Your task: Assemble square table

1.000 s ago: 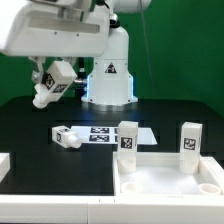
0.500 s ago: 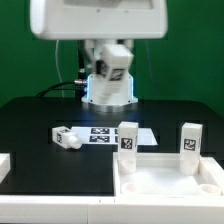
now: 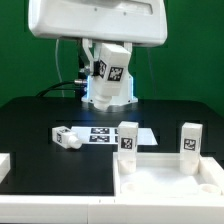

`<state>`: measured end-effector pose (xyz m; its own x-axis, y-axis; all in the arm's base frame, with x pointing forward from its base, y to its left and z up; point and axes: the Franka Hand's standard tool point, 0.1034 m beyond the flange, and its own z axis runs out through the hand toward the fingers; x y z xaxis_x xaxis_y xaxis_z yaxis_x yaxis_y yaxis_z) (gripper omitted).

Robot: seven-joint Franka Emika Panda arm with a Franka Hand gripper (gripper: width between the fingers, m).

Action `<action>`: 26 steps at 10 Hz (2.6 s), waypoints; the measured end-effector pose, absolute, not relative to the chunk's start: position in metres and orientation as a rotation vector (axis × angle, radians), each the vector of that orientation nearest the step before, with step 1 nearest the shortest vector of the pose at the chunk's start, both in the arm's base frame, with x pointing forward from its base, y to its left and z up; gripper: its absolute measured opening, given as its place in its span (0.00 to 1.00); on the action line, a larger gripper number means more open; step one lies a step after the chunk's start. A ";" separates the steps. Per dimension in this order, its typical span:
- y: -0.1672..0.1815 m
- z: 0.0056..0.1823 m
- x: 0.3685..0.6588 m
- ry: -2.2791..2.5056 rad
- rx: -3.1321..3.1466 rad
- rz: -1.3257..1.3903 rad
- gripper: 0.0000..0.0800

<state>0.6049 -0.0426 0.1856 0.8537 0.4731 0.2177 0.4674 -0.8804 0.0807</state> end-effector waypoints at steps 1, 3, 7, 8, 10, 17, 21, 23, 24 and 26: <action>-0.037 0.176 0.599 0.707 3.042 0.332 0.35; -0.010 0.152 0.600 0.615 3.127 0.308 0.35; 0.011 0.140 0.606 0.531 3.159 0.302 0.35; 0.011 0.139 0.606 0.529 3.160 0.301 0.35; 0.002 0.132 0.597 0.521 3.134 0.348 0.36; 0.046 0.109 0.609 0.458 3.051 0.556 0.36; 0.056 0.105 0.610 0.404 3.077 0.552 0.36; 0.098 0.106 0.623 0.332 3.130 0.589 0.36; 0.103 0.109 0.626 0.316 3.142 0.593 0.36; 0.101 0.107 0.625 0.308 3.142 0.589 0.36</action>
Offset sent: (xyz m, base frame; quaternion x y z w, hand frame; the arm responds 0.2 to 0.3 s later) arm 0.0246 0.0868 -0.0439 0.1351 0.0715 0.0958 0.9836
